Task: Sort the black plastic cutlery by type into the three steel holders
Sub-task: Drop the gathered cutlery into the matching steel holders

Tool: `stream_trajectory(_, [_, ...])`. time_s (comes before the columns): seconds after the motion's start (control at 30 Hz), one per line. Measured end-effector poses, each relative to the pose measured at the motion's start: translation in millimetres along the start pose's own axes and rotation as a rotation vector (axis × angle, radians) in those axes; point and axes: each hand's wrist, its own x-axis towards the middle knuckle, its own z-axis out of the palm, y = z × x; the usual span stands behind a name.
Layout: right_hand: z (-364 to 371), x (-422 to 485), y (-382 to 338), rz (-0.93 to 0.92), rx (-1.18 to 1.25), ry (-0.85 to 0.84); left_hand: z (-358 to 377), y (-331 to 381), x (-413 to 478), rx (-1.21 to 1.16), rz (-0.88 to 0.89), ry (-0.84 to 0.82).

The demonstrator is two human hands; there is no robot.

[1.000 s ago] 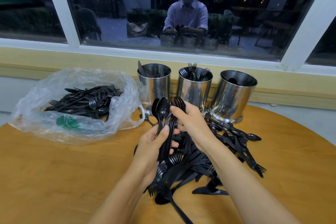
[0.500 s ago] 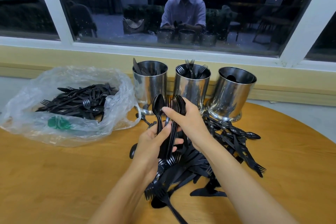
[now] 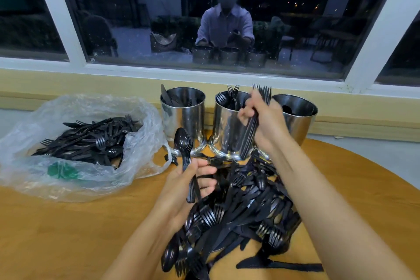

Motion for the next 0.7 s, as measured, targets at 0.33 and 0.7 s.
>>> stream_trajectory(0.33, [24.0,109.7,-21.5,-0.547,-0.397,0.153,9.5,18.3,38.8,0.112,0.095,0.009])
stream_trajectory(0.7, [8.5,125.9,-4.9,-0.002,-1.752,-0.296,26.6,23.6,54.3,0.223,0.135,-0.055])
